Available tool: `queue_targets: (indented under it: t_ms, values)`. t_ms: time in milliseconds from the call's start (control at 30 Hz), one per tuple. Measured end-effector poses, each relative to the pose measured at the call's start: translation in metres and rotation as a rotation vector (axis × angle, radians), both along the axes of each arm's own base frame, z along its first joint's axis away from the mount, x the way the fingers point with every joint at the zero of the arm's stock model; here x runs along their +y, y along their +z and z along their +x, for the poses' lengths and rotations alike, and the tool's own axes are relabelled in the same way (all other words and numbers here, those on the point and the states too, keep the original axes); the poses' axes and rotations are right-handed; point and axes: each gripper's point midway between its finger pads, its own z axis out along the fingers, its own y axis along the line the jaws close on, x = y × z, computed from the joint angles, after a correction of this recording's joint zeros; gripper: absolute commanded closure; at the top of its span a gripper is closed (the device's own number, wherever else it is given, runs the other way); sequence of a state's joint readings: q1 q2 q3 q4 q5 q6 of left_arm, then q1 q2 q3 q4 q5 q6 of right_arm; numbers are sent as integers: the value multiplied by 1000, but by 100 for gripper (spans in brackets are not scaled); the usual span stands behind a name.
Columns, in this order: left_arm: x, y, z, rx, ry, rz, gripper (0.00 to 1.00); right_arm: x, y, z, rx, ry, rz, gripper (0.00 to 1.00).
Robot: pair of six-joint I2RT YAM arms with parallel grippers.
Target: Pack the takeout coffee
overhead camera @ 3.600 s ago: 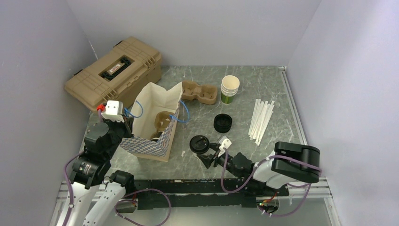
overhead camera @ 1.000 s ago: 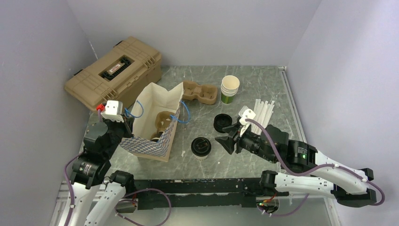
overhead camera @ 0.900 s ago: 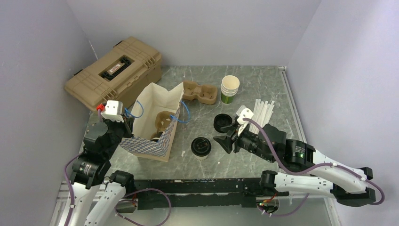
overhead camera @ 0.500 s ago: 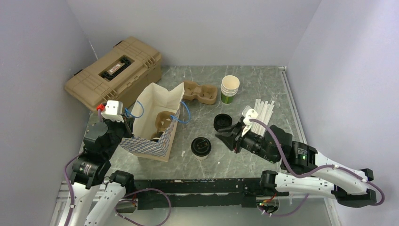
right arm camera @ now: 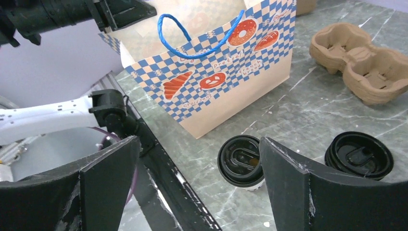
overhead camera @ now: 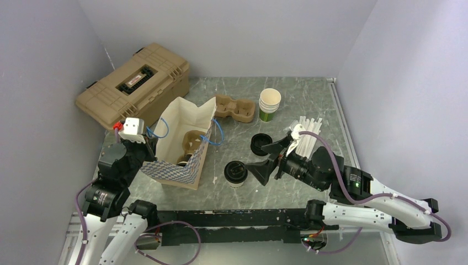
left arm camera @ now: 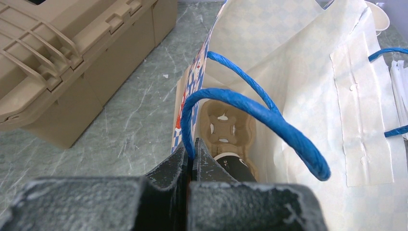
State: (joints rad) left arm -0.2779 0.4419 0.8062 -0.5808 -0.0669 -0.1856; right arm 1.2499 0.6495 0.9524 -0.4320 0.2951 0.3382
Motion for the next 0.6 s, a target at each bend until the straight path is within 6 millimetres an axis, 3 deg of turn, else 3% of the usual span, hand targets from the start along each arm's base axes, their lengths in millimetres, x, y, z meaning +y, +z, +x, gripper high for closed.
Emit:
queue_targets:
  t_ms: [367,600]
  values:
    - [0,0,0,-1,-2,-1,100,6,-1,2,61,-20,-10,0]
    - [0,2,-2,-10,-4,-4,100,31,-28,10,118,-24,-170,0]
